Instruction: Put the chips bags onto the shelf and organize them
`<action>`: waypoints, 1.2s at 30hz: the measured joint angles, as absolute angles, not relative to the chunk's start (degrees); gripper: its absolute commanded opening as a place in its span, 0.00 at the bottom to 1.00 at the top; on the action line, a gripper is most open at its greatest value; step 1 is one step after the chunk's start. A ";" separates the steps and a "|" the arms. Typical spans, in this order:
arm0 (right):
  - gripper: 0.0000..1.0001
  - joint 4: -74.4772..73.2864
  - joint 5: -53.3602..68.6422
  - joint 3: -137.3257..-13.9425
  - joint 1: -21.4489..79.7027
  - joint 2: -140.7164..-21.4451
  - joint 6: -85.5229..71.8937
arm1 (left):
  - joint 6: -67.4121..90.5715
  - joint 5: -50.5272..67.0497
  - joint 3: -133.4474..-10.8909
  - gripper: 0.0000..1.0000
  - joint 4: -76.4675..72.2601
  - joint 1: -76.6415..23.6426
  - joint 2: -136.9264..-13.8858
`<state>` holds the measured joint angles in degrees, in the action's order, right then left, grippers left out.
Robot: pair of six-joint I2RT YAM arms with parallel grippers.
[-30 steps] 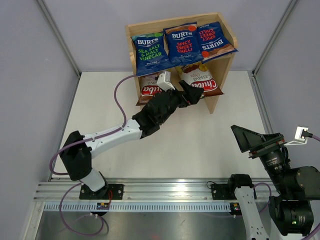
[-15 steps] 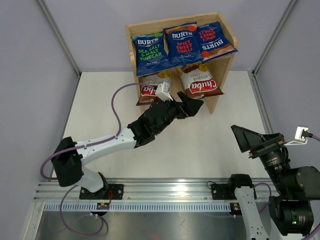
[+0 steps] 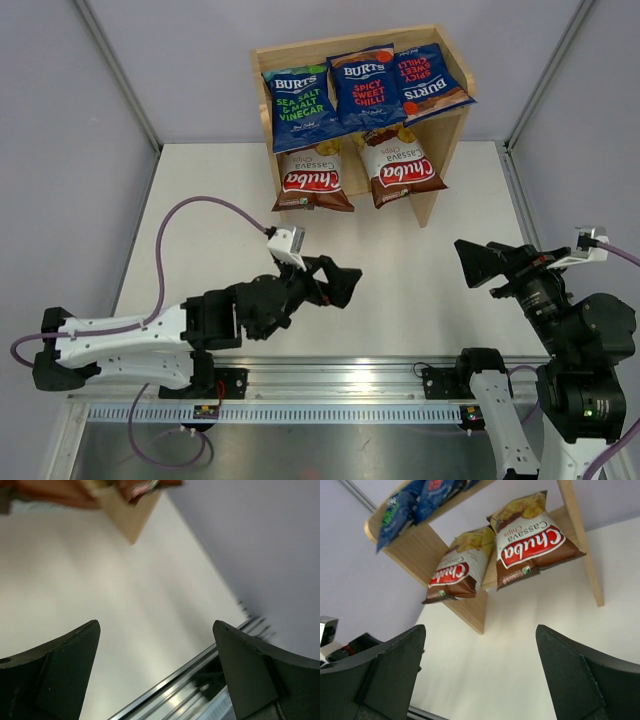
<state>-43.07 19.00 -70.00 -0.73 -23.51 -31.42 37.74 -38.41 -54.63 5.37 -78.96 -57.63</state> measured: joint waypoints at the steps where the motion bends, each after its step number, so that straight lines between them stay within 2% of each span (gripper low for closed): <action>1: 0.99 -43.55 18.92 -69.87 -0.73 -24.01 -29.34 | 37.50 -40.99 -53.74 0.99 9.74 -80.25 -55.96; 6: 0.99 -45.43 17.58 -69.21 -0.73 -24.62 -22.59 | 40.69 -50.26 -53.98 0.99 34.72 -82.24 -52.64; 9: 0.99 -45.34 16.38 -67.46 -0.73 -24.43 -20.21 | 40.62 -49.39 -54.26 0.99 44.29 -75.42 -52.31; 15: 1.00 -47.22 14.04 -64.73 -0.73 -26.41 -17.72 | 34.72 -40.77 -51.18 0.99 45.89 -49.69 -40.32; 21: 1.00 -50.65 8.80 -65.08 0.82 -28.62 -15.14 | 30.46 -37.12 -49.89 0.99 46.24 -35.29 -29.23; 29: 0.99 -53.17 0.08 -65.89 6.90 -28.47 -12.93 | 23.99 -29.69 -49.67 0.99 46.70 -30.94 -36.14; 36: 0.99 -52.99 -1.48 -64.90 7.35 -23.77 -13.06 | 19.38 -29.78 -45.30 0.99 44.80 -30.83 -20.25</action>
<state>-52.99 -1.48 -64.90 7.35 -23.77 -13.06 19.38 -29.78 -45.30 44.80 -30.83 -20.25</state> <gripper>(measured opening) 0.993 0.988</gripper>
